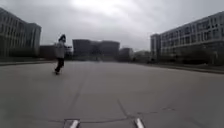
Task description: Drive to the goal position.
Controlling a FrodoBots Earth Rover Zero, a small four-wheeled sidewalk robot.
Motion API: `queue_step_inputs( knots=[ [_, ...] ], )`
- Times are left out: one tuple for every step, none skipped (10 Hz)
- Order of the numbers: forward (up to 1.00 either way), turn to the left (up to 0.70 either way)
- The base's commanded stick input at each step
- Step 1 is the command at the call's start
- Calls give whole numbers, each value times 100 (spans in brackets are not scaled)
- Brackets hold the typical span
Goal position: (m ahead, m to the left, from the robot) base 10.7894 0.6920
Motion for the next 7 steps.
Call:
queue_step_inputs(
  knots=[
    [100, 6],
    [100, 6],
    [100, 6],
    [100, 6],
    [100, 6],
    [100, 6],
    [100, 6]
  ],
)
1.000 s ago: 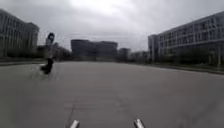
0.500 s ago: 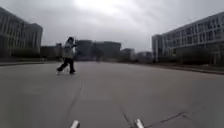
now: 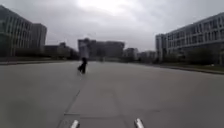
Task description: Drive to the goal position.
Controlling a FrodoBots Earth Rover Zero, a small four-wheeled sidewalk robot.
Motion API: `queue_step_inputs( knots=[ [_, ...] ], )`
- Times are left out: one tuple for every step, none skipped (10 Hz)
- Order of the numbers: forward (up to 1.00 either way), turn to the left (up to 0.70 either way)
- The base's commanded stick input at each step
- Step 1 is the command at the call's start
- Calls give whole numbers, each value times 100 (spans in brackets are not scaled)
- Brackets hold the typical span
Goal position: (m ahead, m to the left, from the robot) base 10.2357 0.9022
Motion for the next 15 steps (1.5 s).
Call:
queue_step_inputs(
  knots=[
    [100, -34],
    [100, -34],
    [100, -34],
    [100, -34],
    [100, -26],
    [100, -6],
    [100, 6],
    [100, 6],
    [100, 6],
    [100, 6],
    [100, 6],
    [100, 6],
    [100, 6],
    [100, 6],
    [100, 6]
  ],
)
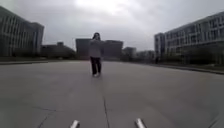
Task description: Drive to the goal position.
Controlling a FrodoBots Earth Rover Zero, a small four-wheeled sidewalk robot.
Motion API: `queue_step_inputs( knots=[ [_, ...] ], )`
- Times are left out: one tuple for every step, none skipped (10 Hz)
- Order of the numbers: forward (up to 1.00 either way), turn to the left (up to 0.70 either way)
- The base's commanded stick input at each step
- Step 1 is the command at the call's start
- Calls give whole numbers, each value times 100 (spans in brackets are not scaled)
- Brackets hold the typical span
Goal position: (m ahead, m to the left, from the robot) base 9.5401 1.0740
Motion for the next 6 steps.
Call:
queue_step_inputs(
  knots=[
    [100, 6],
    [100, 6],
    [100, 6],
    [100, 6],
    [100, 6],
    [100, 6]
  ],
)
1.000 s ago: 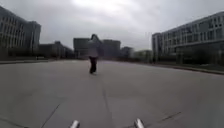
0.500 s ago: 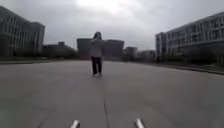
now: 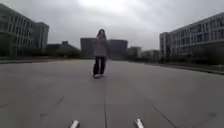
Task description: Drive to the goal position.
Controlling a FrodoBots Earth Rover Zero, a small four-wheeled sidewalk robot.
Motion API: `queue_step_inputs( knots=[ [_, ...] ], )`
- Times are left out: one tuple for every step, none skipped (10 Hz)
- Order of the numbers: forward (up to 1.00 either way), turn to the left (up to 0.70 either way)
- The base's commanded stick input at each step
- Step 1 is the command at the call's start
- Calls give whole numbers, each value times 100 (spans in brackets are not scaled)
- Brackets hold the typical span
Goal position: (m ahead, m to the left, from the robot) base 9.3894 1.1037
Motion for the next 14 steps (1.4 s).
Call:
queue_step_inputs(
  knots=[
    [100, -3],
    [100, -34],
    [100, -34],
    [100, -34],
    [100, -34],
    [100, -34],
    [100, -10],
    [100, 6],
    [100, 6],
    [100, 6],
    [100, 6],
    [100, 6],
    [100, 6],
    [100, 6]
  ],
)
